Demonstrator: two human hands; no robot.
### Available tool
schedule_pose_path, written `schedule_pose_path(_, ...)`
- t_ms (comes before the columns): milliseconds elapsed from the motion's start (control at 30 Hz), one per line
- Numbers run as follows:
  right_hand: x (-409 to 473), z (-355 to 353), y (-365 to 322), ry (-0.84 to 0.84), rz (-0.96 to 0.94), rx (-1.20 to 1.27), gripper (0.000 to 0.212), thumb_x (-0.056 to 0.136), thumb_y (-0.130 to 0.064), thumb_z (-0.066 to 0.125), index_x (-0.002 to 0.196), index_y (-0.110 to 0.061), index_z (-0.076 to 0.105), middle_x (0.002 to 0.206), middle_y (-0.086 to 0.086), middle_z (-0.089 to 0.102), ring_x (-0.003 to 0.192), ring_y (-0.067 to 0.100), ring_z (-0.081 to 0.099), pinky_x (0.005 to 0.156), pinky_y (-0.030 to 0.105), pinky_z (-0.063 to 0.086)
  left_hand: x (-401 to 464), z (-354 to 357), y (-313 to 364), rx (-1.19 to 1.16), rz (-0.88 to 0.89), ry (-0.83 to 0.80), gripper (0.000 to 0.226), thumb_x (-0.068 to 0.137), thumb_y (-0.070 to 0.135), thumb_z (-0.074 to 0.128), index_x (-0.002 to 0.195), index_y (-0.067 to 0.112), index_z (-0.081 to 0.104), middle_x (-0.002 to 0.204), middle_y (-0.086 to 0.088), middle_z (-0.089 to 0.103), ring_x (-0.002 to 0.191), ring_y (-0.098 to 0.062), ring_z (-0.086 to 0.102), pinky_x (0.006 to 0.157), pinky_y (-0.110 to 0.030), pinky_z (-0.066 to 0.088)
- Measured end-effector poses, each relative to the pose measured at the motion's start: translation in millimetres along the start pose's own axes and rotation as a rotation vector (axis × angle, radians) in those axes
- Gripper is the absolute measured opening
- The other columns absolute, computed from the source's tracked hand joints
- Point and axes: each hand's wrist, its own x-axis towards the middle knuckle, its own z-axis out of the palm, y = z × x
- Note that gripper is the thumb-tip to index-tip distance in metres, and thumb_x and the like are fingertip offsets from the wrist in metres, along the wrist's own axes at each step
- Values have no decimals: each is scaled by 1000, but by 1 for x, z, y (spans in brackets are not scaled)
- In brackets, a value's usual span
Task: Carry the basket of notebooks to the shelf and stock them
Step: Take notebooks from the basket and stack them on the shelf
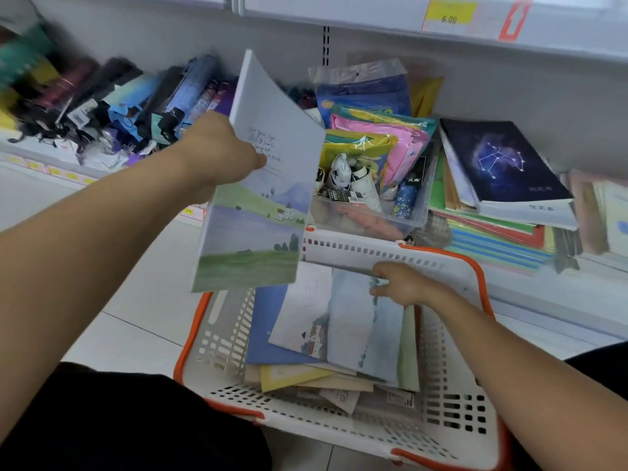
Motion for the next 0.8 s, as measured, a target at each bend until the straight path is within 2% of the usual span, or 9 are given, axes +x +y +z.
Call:
schedule_pose_path(67, -11, -44, -16, 11, -135, 107, 16, 90, -23, 71, 85, -21, 56, 106, -5, 58, 103, 16, 58, 90, 32, 49, 5, -3, -2, 39, 2, 49, 47, 87, 16, 72, 127, 1, 52, 124, -15, 60, 100, -33, 59, 84, -38, 51)
schedule_pose_path(133, -34, -104, -41, 84, -208, 138, 15, 90, -17, 71, 81, -17, 59, 95, -14, 58, 98, 3, 59, 81, 19, 44, 8, -12, -4, 41, 3, 103, 44, 88, 14, 70, 126, 0, 54, 124, -17, 60, 99, -33, 59, 81, -37, 50)
schedule_pose_path(233, -78, -196, -71, 169, -222, 251, 5, 90, -15, 71, 88, -15, 66, 86, -2, 64, 82, 14, 60, 63, 20, 47, 13, -29, -3, -1, -21, 202, 39, 89, 11, 67, 123, -1, 56, 118, -16, 61, 90, -28, 54, 75, -32, 44)
schedule_pose_path(333, -128, -252, -89, 189, -201, 606, 5, 95, -13, 62, 99, -10, 64, 80, 5, 68, 60, 10, 64, 43, 20, 48, 11, -43, 3, -142, -86, 239, 35, 87, 9, 69, 118, -3, 59, 113, -16, 62, 87, -28, 55, 73, -31, 46)
schedule_pose_path(467, -154, -241, -108, 201, -194, 1066, 6, 97, -13, 55, 95, -12, 60, 80, 5, 67, 55, 4, 64, 41, 18, 50, -4, -47, 17, -610, -163, -13, 24, 89, 2, 64, 112, -3, 63, 100, -16, 69, 74, -26, 69, 59, -33, 59)
schedule_pose_path(533, -148, -221, -120, 278, -172, 1086, 8, 98, -13, 56, 91, -11, 61, 79, 5, 69, 57, 8, 65, 46, 22, 52, -15, -40, 28, -779, -149, -165, 24, 94, 4, 55, 116, 2, 63, 104, -16, 70, 73, -24, 72, 59, -34, 61)
schedule_pose_path(667, -142, -213, -137, 426, -186, 995, 11, 97, -11, 59, 87, -10, 63, 86, 15, 65, 77, 24, 58, 65, 32, 44, -33, -35, 43, -1062, -168, -192, 35, 103, 30, 41, 122, 8, 61, 100, -15, 74, 76, -27, 74, 54, -35, 59)
schedule_pose_path(733, -151, -213, -136, 263, -186, 1058, 7, 99, -13, 56, 98, -12, 62, 93, 16, 66, 77, 25, 62, 65, 37, 51, -43, -36, 48, -1097, -164, -174, 44, 103, 41, 37, 117, 10, 64, 101, -15, 74, 76, -27, 74, 55, -35, 59)
schedule_pose_path(800, -160, -208, -134, 60, -191, 1176, 18, 98, -9, 54, 114, -12, 62, 101, 15, 71, 76, 22, 69, 60, 38, 60, -51, -41, 51, -1070, -110, -167, 55, 100, 54, 33, 115, 13, 66, 108, -15, 73, 82, -27, 74, 64, -36, 58)
